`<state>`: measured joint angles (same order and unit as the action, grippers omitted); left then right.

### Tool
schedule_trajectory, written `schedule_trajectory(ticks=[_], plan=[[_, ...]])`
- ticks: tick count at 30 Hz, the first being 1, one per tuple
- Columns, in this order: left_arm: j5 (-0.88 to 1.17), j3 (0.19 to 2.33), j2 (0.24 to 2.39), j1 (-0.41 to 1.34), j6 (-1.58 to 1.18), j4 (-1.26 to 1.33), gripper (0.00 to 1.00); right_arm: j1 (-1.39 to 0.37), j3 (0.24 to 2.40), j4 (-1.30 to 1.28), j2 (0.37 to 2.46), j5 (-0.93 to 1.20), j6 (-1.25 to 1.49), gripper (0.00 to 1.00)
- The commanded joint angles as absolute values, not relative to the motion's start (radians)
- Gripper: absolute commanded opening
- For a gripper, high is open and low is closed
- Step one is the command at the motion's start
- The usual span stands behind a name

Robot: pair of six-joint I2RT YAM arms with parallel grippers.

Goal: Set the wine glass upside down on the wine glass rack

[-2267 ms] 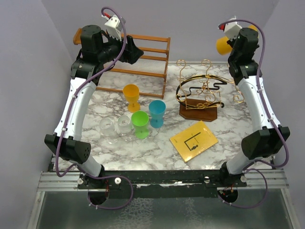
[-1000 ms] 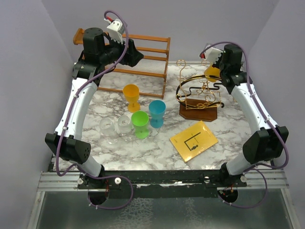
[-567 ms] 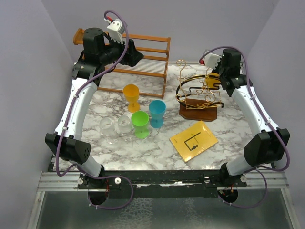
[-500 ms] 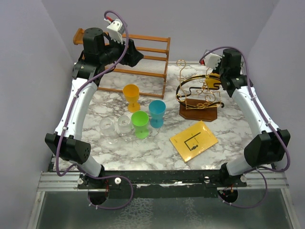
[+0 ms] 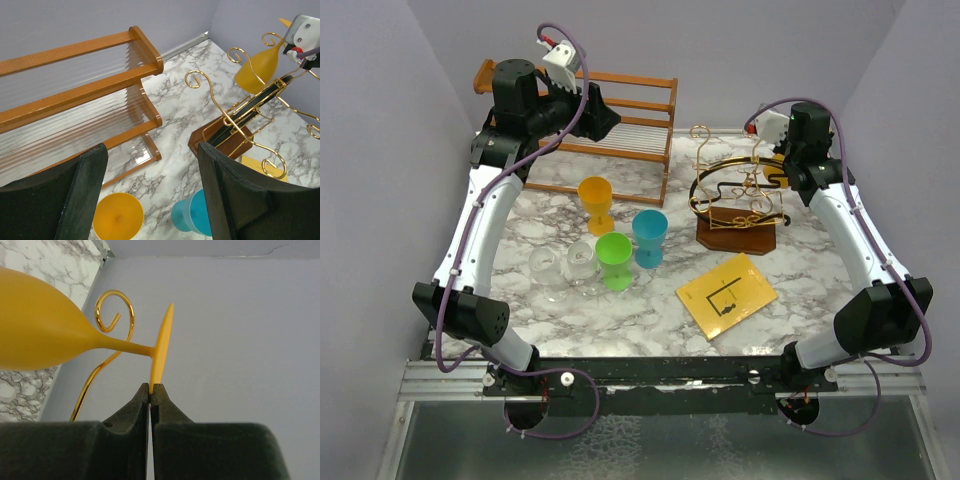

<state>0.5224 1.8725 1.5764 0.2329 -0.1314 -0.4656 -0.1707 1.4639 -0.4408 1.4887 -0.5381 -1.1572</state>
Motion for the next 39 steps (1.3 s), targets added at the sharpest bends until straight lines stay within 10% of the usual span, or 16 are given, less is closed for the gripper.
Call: schedule_trajectory(ticks=[1,39], plan=[[0.514,1.868,1.534,0.230,-0.121,-0.448,0.75,-0.175,1.459,-0.414,1.488,-0.618,-1.195,0.01],[0.519,1.860,1.526,0.230,-0.113,-0.449,0.75,-0.186,1.632,-0.438,1.706,-0.617,-1.167,0.02]])
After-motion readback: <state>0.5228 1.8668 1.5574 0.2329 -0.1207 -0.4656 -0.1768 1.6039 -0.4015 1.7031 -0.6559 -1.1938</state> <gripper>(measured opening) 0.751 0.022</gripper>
